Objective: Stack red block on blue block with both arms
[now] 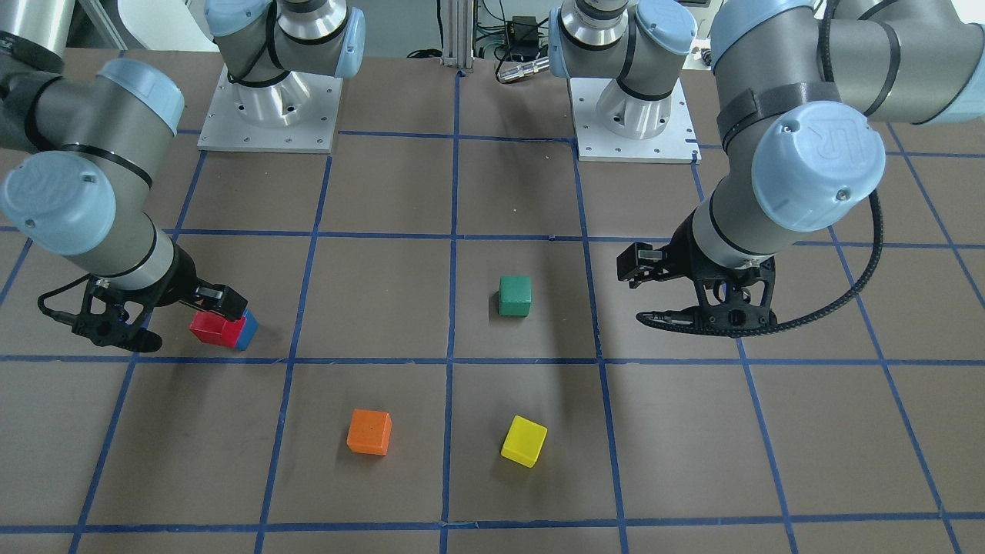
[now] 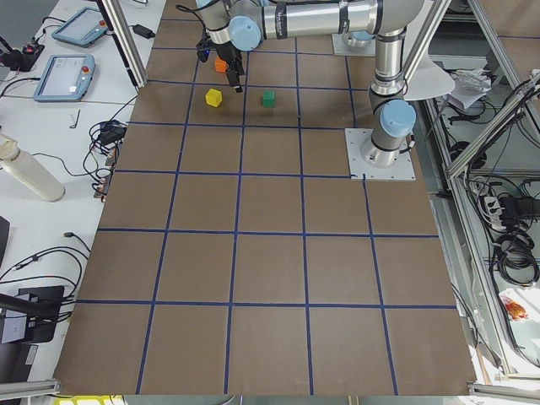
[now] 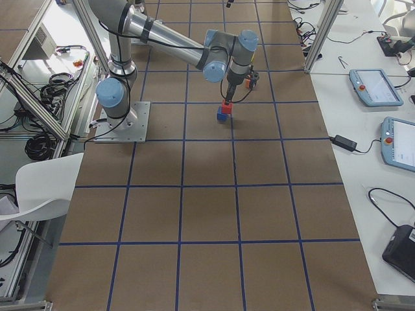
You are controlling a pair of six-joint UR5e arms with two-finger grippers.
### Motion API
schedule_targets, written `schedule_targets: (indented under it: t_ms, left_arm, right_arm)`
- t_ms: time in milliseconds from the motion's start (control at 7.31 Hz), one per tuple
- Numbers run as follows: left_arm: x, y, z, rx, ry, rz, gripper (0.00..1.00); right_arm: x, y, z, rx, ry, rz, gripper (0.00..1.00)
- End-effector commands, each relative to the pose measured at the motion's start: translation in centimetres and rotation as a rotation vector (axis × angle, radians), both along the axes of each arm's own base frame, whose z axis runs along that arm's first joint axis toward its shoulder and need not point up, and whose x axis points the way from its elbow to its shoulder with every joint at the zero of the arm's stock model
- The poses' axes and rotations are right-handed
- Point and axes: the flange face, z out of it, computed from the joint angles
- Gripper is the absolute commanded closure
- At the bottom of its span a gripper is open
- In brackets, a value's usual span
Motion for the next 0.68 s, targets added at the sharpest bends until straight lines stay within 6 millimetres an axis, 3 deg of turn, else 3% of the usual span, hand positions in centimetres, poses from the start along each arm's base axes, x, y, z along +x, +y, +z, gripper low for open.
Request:
schedule_targets:
  t_ms: [0,137,274,411,547]
  left_arm:
    - [-0.1,0.1,0.5,-0.011,-0.002,0.000,0.00]
    - [-0.1,0.6,2.0,-0.039,-0.004,0.009,0.00]
    - [-0.4,0.7,3.1,-0.062,-0.015,0.036,0.00]
    - [-0.7,1.4,4.4,-0.090,-0.025,0.092,0.00]
    - [-1.1,2.3,5.9,-0.116,-0.026,0.120,0.00]
  right_arm:
    - [1.1,-0.8,7.6,0.003,-0.004,0.028,0.00]
    - [1.4,-1.2,11.4,-0.015,-0.003,0.034,0.00]
    - [2.5,-0.7,13.9,-0.029,-0.023,0.042,0.00]
    - [4.7,0.5,15.7,-0.062,-0.037,0.063,0.00]
    - [7.0,1.3,16.2,-0.067,-0.036,0.103,0.00]
